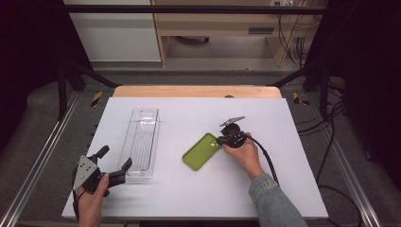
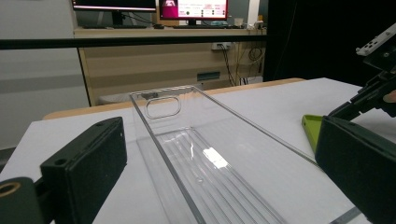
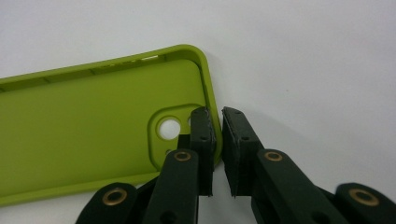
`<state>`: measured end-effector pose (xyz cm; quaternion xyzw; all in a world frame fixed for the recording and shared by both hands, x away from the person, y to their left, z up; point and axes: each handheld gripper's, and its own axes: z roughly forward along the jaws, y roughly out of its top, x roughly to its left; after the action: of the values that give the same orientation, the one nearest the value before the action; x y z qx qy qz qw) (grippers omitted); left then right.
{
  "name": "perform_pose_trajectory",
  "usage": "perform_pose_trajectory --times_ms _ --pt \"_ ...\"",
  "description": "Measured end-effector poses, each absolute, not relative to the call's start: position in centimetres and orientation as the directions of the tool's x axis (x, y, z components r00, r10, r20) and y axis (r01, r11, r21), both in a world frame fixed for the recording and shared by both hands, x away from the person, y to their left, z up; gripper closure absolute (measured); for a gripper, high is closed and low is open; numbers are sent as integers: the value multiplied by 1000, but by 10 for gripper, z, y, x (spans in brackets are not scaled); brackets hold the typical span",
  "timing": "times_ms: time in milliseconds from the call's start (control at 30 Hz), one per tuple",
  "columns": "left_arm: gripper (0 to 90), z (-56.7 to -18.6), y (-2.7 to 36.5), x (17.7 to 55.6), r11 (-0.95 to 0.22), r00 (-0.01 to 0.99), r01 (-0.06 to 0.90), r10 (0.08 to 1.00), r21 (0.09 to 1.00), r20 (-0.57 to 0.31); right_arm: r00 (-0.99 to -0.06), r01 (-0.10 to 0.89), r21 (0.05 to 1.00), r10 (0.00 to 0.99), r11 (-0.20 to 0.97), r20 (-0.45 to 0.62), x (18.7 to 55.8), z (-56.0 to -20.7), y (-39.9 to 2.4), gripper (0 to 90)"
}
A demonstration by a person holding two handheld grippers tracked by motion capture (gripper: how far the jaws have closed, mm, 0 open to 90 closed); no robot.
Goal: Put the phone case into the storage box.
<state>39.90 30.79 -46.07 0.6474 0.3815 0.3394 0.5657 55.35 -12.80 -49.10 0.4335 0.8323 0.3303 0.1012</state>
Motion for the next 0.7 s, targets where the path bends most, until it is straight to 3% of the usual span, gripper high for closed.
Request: perform_pose_trajectory --times_ms 400,700 --pt "18 -461 309 399 -62 471 109 882 992 4 -620 644 654 772 397 143 553 -489 -133 849" --pt "18 -461 308 399 -65 475 109 880 992 6 -640 591 675 766 441 60 544 -475 -129 852"
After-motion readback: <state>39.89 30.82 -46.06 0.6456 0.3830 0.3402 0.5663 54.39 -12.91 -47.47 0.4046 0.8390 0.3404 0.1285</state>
